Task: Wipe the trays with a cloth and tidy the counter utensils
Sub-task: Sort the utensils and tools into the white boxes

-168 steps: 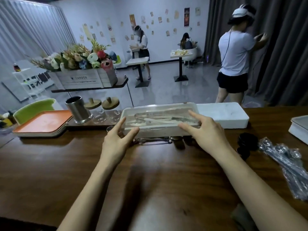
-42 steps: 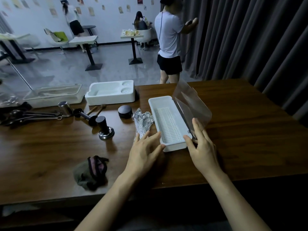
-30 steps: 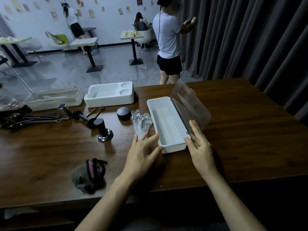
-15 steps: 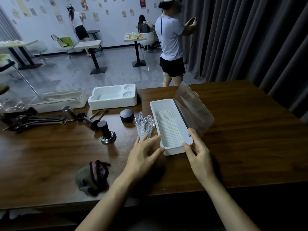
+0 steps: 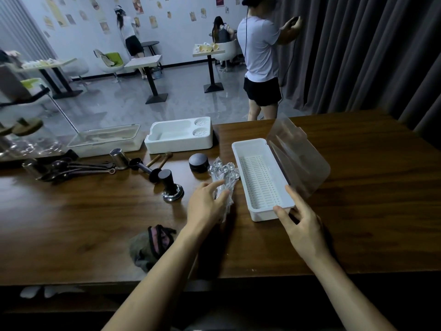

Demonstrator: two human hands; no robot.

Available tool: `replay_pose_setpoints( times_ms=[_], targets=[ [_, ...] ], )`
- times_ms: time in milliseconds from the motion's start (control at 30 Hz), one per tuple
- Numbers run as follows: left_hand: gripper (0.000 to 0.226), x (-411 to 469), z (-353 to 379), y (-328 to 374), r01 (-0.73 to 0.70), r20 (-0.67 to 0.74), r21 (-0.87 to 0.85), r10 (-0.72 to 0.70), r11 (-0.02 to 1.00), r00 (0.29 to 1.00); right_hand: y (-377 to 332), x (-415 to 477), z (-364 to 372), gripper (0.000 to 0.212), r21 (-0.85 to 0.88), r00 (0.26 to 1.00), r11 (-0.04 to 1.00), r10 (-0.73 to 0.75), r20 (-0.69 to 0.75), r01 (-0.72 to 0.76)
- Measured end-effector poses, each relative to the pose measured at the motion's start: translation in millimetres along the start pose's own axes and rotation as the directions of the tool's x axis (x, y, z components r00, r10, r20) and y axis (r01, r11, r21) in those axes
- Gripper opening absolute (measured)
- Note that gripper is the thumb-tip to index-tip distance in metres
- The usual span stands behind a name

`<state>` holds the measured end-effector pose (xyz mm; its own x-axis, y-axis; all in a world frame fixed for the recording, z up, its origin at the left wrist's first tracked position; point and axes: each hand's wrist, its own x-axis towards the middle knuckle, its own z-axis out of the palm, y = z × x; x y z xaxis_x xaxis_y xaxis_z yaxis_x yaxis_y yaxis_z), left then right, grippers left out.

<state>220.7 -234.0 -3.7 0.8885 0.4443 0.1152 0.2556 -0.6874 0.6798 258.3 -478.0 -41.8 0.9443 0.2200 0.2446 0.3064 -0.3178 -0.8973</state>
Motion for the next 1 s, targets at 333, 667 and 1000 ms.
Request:
replay_pose_setpoints(
  times_ms=[333,667,1000],
  targets=[
    [0.045,20,-1,-1,0.110,0.054,0.049,-0.113,0.993,0.992,2,1,1,0.065,-0.002,1.000,1.000,-0.012,0.001,0.012],
    [0.030,24,-10,-13,0.300,0.159,-0.405,-0.256,0.864,0.953,-2,0,1,0.067,0.002,1.000,1.000,-0.001,0.001,0.001],
    [0.048,18,2,46,0.068,0.096,-0.578,-0.015,0.813,0.995,-5,-1,-1,0.067,-0.002,1.000,1.000,-0.009,-0.007,0.009]
  ],
)
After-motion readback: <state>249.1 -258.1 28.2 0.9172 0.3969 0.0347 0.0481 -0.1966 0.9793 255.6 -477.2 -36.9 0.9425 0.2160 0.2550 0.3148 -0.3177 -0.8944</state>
